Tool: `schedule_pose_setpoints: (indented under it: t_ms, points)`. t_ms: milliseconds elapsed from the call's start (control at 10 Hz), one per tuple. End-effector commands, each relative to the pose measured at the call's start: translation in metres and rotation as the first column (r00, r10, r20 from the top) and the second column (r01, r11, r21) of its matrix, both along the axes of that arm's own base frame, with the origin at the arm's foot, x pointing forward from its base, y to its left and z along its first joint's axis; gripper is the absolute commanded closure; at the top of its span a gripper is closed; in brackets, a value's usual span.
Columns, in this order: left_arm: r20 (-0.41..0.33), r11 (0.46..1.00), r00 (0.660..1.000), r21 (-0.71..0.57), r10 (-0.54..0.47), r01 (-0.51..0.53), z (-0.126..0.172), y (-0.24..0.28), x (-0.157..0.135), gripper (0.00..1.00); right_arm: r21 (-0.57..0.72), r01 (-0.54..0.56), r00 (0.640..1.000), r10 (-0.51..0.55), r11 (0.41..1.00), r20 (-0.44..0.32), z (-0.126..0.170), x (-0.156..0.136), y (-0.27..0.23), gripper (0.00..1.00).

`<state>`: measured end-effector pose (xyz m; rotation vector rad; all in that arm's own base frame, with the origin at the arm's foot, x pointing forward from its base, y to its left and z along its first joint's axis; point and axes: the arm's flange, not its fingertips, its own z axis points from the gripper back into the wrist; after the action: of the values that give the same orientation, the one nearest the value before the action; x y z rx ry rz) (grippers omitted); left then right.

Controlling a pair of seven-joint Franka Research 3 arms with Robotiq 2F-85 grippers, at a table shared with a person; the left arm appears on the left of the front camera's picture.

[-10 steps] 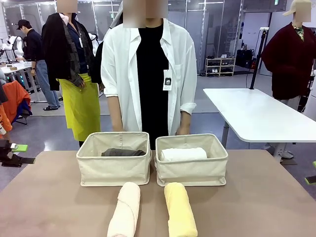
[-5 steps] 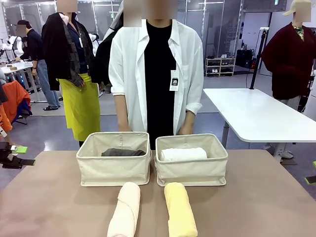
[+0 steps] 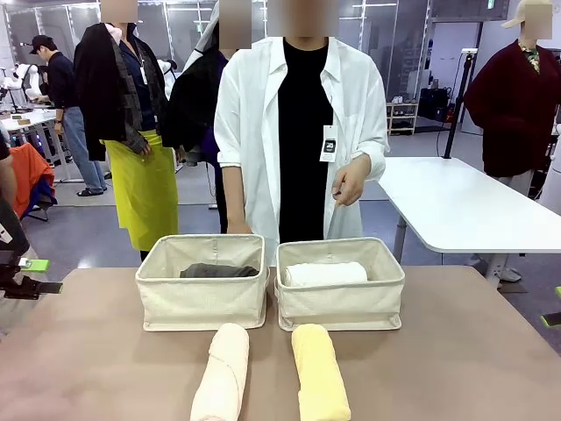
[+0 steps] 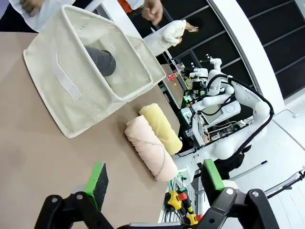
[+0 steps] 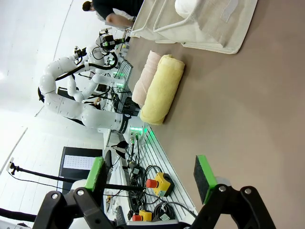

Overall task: Divide the towels into two baskets.
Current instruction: Pick up one hotel-folded towel from the bottom of the table and place it in the Fabric basket indicated by the person.

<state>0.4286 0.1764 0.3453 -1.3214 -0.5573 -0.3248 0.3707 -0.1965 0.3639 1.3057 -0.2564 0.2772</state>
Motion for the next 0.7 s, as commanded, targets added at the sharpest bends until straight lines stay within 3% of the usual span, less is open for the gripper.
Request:
schedule_pose_setpoints:
  t_ms: [0, 300, 400, 600]
  points:
    - [-0.003, 1.000, 1.000, 0.002, 0.009, -0.009, 0.002, -0.001, -0.005, 0.00, -0.003, 0.007, 1.000, -0.007, 1.000, 0.001, 0.002, -0.002, 0.002, 0.07]
    - [-0.003, 1.000, 1.000, 0.002, 0.009, -0.009, 0.002, -0.001, -0.005, 0.00, 0.000, 0.000, 1.000, 0.000, 1.000, 0.000, 0.000, 0.000, 0.000, 0.07]
    - [-0.003, 1.000, 1.000, 0.002, 0.009, -0.009, 0.002, -0.001, -0.005, 0.00, -0.030, -0.048, 0.999, 0.049, 0.998, 0.022, 0.020, 0.012, 0.024, 0.07]
    - [-0.003, 1.000, 1.000, 0.002, 0.009, -0.009, 0.002, -0.001, -0.005, 0.00, -0.112, -0.109, 0.993, 0.102, 0.988, -0.066, 0.050, 0.034, 0.073, 0.07]
